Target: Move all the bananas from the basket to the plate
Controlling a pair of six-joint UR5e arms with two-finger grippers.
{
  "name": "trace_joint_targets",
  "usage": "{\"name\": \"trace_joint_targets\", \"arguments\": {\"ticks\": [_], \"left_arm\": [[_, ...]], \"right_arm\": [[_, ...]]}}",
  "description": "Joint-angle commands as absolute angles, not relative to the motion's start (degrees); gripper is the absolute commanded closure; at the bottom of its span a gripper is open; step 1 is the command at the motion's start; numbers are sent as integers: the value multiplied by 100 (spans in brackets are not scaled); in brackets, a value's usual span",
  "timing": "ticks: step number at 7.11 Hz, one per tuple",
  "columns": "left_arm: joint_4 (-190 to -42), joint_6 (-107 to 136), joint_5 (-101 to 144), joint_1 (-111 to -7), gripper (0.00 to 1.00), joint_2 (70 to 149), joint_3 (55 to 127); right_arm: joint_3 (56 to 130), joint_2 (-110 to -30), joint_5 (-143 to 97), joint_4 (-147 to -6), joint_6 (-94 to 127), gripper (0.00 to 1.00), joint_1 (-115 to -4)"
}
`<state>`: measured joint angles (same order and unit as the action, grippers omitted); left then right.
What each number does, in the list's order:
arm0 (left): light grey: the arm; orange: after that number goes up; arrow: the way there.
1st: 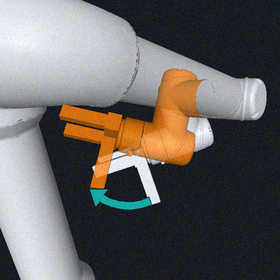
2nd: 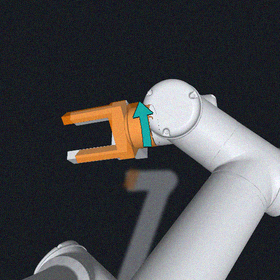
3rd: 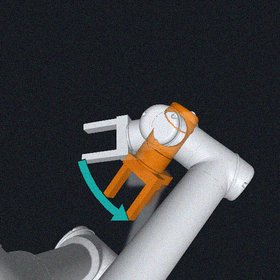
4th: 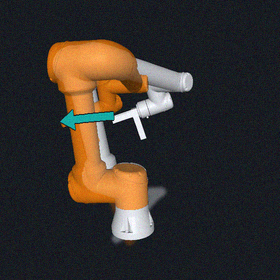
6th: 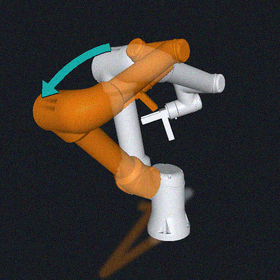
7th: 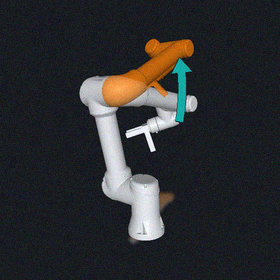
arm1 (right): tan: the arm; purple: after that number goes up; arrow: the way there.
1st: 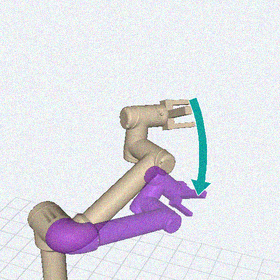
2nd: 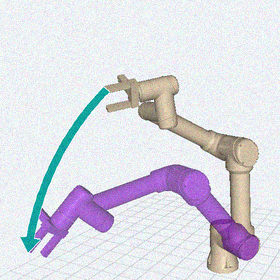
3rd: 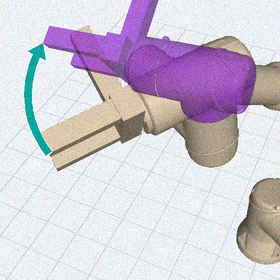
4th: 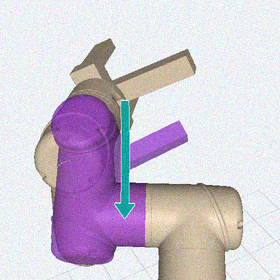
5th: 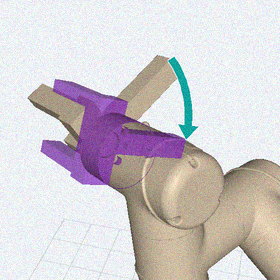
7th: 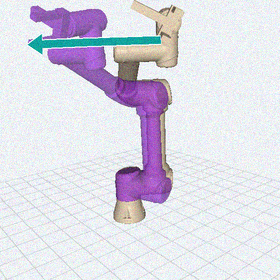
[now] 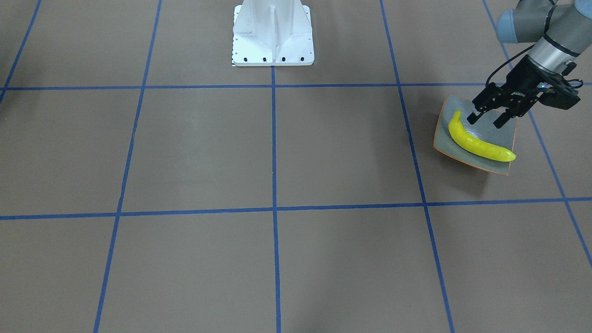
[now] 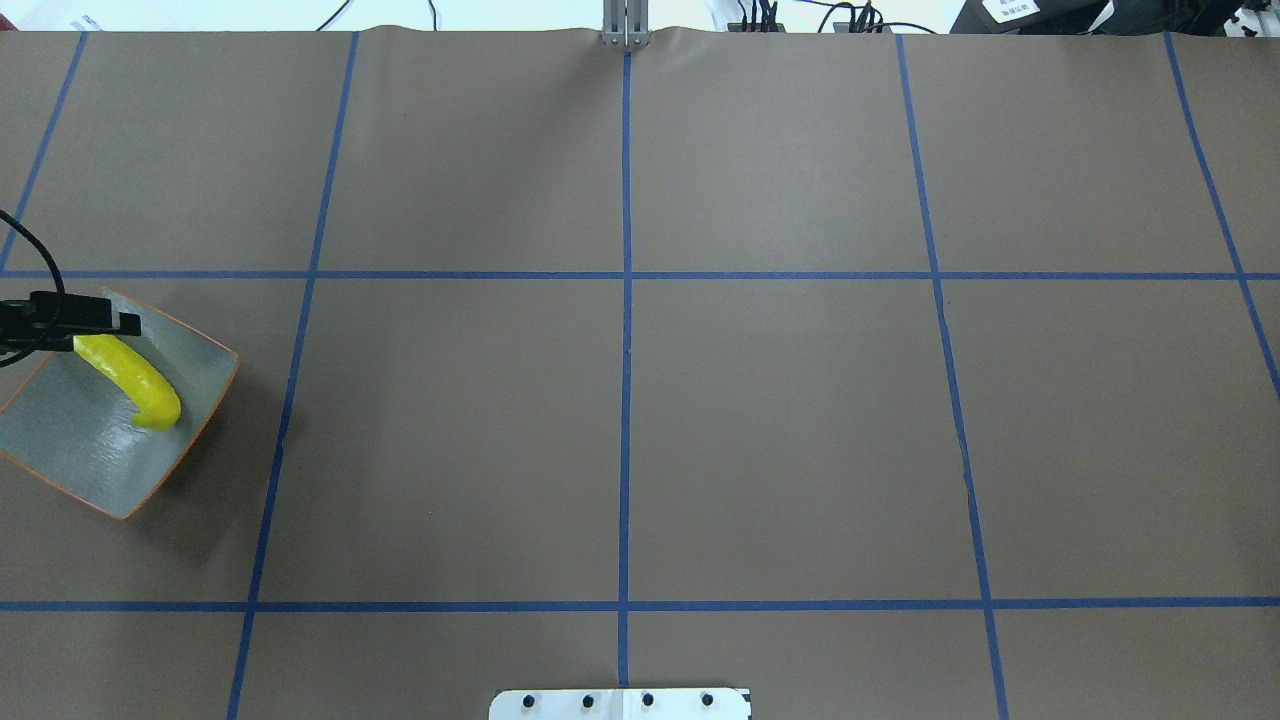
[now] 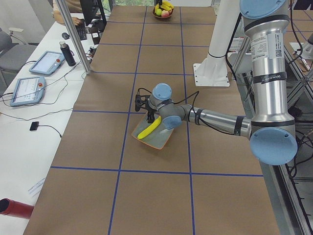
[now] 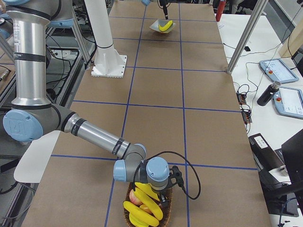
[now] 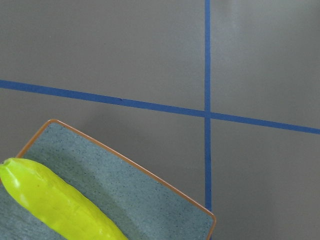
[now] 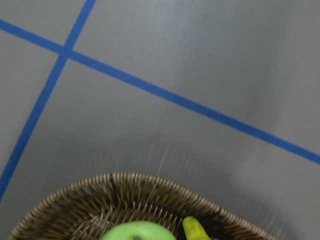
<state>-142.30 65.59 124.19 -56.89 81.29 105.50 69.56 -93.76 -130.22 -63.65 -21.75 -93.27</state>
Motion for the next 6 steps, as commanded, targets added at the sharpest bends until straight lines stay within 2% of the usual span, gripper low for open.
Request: {"name": "trace_joint_targets", "arguments": {"ticks": [1, 3, 4, 5, 6], "left_arm": [[-14238, 6557, 12419, -5695, 0, 8121, 10564], [-14238, 6557, 12410, -5695, 0, 8112, 10564], [-14238, 6557, 12410, -5695, 0, 8112, 10564], [-14238, 6557, 12410, -5704, 0, 8112, 10556], [-14238, 6557, 12419, -5695, 0, 8121, 10556]], "right_arm": [[7005, -9509, -12982, -6354, -2259, 0, -9334], [7022, -9501, -12867, -6346, -2259, 2, -9334], [7031, -9484, -12858, -6285, -2233, 33, -9334], [7031, -9449, -12858, -6293, -2198, 70, -9325], [7040, -9440, -12858, -6284, -2171, 85, -9325]]}}
